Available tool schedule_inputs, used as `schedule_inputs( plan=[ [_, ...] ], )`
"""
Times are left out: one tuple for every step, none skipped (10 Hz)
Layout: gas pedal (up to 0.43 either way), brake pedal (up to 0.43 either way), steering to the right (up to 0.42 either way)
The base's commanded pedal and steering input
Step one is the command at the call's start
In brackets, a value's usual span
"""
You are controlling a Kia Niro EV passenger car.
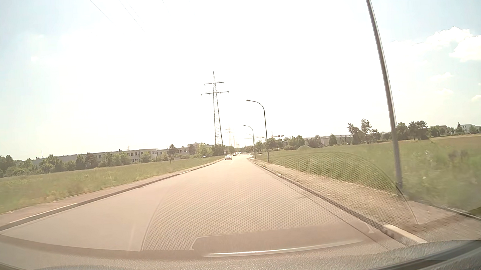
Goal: Follow the waypoints while adhering to traffic rules and regulations
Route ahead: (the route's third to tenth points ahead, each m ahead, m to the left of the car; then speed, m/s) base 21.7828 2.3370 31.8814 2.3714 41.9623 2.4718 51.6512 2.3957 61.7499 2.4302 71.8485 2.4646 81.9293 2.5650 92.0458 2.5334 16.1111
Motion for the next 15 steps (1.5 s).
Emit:
schedule_inputs(
  plan=[
    [0.079, 0.0, 0.001],
    [0.079, 0.0, 0.0],
    [0.079, 0.0, -0.002],
    [0.079, 0.0, -0.003],
    [0.079, 0.0, -0.003],
    [0.079, 0.0, -0.006],
    [0.079, 0.0, -0.013],
    [0.079, 0.0, -0.012],
    [0.079, 0.0, -0.012],
    [0.079, 0.0, -0.01],
    [0.079, 0.0, -0.006],
    [0.079, 0.0, -0.004],
    [0.079, 0.0, -0.004],
    [0.079, 0.0, -0.004],
    [0.067, 0.0, -0.003]
  ],
)
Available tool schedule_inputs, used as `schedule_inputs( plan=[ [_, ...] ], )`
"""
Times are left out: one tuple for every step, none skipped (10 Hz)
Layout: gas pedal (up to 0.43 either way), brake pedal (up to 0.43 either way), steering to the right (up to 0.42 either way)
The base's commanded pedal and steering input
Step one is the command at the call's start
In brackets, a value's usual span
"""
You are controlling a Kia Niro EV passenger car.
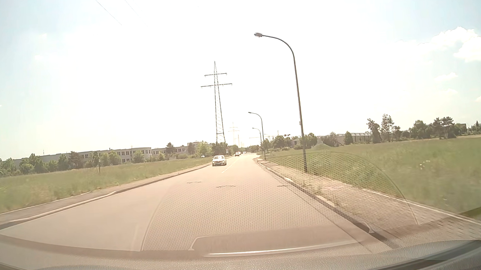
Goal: Follow the waypoints while adhering to traffic rules and regulations
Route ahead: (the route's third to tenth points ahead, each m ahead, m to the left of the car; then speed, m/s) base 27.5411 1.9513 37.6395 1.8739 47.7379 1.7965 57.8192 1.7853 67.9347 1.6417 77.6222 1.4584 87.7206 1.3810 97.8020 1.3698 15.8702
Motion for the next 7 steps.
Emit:
schedule_inputs(
  plan=[
    [0.067, 0.0, -0.003],
    [0.028, 0.0, -0.003],
    [0.028, 0.0, -0.003],
    [0.028, 0.0, -0.003],
    [0.028, 0.0, -0.003],
    [0.02, 0.0, -0.003],
    [0.02, 0.0, -0.003]
  ],
)
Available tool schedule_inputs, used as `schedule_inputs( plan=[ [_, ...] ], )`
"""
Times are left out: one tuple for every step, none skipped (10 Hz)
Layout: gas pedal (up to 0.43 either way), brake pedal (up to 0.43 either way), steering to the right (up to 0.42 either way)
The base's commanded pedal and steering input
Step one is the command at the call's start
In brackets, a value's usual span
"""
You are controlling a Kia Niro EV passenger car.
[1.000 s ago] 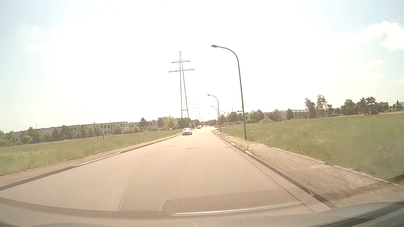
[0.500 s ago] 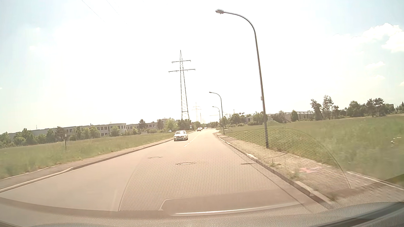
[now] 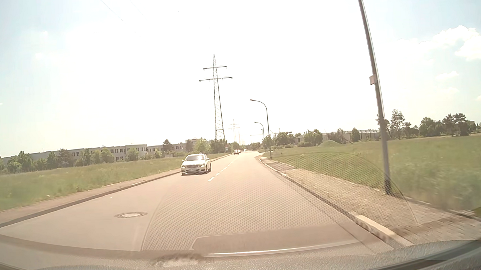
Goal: Follow the waypoints while adhering to traffic rules and regulations
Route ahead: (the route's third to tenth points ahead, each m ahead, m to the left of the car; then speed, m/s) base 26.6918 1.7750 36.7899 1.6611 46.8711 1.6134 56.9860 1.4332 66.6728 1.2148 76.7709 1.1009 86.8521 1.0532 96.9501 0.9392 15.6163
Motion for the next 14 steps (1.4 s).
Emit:
schedule_inputs(
  plan=[
    [0.02, 0.0, -0.001],
    [0.028, 0.0, -0.002],
    [0.028, 0.0, -0.002],
    [0.028, 0.0, 0.0],
    [0.028, 0.0, 0.0],
    [0.028, 0.0, 0.0],
    [0.028, 0.0, 0.0],
    [0.028, 0.0, 0.0],
    [0.028, 0.0, 0.0],
    [0.028, 0.0, 0.0],
    [0.028, 0.0, 0.0],
    [0.028, 0.0, 0.0],
    [0.028, 0.0, 0.0],
    [0.028, 0.0, 0.0]
  ],
)
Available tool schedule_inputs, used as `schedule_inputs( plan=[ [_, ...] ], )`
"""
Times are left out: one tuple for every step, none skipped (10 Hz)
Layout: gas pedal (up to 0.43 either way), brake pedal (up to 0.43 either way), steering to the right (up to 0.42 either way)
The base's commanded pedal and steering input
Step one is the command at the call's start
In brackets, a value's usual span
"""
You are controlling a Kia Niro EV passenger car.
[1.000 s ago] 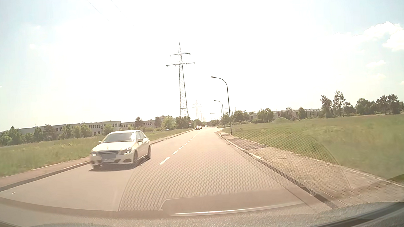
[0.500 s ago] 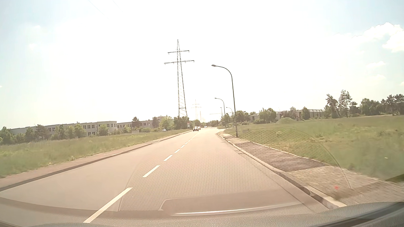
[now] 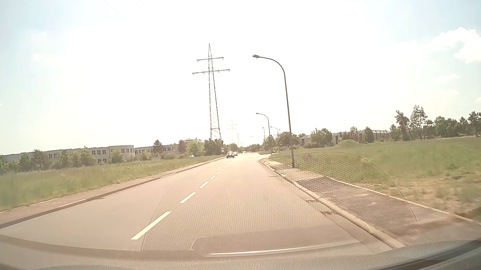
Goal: Follow the waypoints while adhering to traffic rules and regulations
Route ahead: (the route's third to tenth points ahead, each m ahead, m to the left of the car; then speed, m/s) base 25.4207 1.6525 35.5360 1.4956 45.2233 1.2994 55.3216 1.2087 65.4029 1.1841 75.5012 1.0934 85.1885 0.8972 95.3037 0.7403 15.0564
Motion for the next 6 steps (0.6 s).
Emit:
schedule_inputs(
  plan=[
    [0.028, 0.0, 0.0],
    [0.028, 0.0, 0.0],
    [0.028, 0.0, 0.0],
    [0.028, 0.0, 0.001],
    [0.028, 0.0, 0.001],
    [0.028, 0.0, 0.001]
  ],
)
